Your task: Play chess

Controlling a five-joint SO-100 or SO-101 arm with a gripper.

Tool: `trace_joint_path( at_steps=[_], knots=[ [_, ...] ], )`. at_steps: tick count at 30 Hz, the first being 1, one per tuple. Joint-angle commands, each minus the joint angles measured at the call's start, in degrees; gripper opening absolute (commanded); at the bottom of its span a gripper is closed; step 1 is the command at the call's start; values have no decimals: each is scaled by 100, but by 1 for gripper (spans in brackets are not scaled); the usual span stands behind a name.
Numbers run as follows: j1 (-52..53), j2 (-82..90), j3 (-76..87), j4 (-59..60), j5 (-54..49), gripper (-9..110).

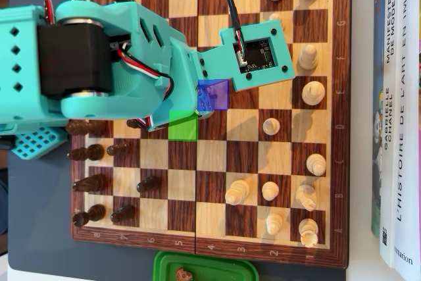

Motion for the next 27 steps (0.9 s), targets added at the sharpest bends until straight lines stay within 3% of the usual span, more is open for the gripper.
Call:
trace_joint_path(
  at_steps=[1, 27],
  knots=[
    [70, 35, -202, -35, -26, 1],
    [510, 1459, 861, 26, -26, 1]
  ],
)
